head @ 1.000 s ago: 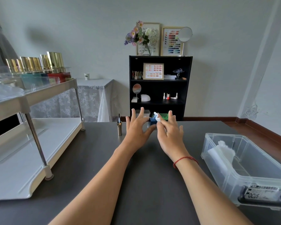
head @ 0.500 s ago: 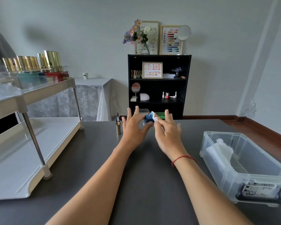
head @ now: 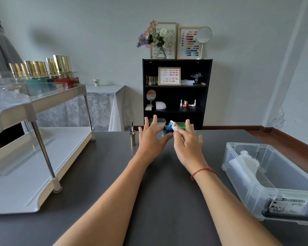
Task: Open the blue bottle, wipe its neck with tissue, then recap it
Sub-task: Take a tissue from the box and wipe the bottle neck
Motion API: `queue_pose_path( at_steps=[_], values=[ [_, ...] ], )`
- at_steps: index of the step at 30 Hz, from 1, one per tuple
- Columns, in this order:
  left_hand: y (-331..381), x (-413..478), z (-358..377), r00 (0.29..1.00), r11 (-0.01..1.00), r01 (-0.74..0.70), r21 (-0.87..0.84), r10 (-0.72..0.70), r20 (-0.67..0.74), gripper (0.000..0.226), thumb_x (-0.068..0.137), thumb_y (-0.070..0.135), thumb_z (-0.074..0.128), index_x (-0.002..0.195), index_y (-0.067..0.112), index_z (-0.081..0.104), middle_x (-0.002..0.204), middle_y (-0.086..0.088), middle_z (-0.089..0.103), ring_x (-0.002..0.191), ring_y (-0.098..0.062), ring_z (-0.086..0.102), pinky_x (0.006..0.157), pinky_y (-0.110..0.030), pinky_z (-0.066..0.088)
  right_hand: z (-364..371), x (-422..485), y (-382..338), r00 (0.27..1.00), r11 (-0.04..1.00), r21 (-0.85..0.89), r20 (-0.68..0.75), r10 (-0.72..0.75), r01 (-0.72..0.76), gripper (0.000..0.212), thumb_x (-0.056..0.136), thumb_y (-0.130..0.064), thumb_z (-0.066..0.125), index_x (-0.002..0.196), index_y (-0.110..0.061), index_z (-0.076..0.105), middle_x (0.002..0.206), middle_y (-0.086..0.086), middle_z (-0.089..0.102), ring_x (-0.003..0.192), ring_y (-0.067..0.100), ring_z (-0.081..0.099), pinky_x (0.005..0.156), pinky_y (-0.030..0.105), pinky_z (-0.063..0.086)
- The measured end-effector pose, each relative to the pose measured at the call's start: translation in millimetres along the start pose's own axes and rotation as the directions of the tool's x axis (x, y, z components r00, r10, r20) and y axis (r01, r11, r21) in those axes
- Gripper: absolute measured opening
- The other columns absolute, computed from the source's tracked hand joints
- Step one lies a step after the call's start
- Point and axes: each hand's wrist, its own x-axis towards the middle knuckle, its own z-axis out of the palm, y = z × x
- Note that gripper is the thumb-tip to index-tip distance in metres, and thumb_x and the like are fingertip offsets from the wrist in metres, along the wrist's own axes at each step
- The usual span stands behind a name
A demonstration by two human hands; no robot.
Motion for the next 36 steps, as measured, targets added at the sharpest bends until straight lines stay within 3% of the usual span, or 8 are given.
queue_pose_path(
  at_steps=[16,27,32,36],
  values=[
    [1.1,-0.9,-1.9,1.0,0.998,0.028,-0.064,-0.027,0.009,0.032,0.094,0.032,0.056,0.124,0.024,0.062,0.16,-0.009,0.016,0.15,-0.023,-0.006,0.117,-0.046,-0.01,2.0,-0.6,-0.9,1.0,1.0,0.023,0.013,0.003,-0.003,0.041,0.099,-0.03,0.027,0.133,-0.029,0.05,0.16,0.002,0.009,0.147,0.016,-0.002,0.115,0.047,-0.011],
    [-2.1,-3.9,3.9,0.984,0.991,0.108,0.076,-0.118,0.132,0.034,0.094,0.036,0.053,0.128,0.029,0.059,0.158,-0.003,0.024,0.15,-0.023,-0.003,0.115,-0.053,-0.014,1.5,1.8,0.8,0.987,0.994,-0.034,0.117,0.108,-0.105,0.041,0.098,-0.031,0.027,0.121,-0.025,0.06,0.16,0.003,0.009,0.147,0.019,-0.001,0.115,0.051,-0.009],
    [-1.8,-5.9,-0.3,0.979,0.985,0.106,0.139,-0.128,0.159,0.037,0.092,0.036,0.057,0.128,0.027,0.058,0.161,-0.005,0.012,0.15,-0.022,-0.008,0.115,-0.051,-0.014,1.4,2.1,1.3,0.98,0.991,-0.04,0.153,0.131,-0.126,0.041,0.098,-0.032,0.026,0.121,-0.028,0.06,0.16,0.003,0.009,0.147,0.019,-0.002,0.115,0.05,-0.011],
    [-2.1,-9.1,-5.3,0.976,0.991,0.112,0.07,-0.123,0.178,0.033,0.091,0.031,0.06,0.124,0.025,0.062,0.161,-0.007,0.013,0.15,-0.023,-0.007,0.117,-0.05,-0.01,-0.8,0.8,0.1,0.978,0.99,-0.029,0.155,0.141,-0.138,0.04,0.099,-0.032,0.026,0.116,-0.026,0.062,0.159,0.003,0.012,0.148,0.02,0.0,0.115,0.05,-0.01]
  ],
)
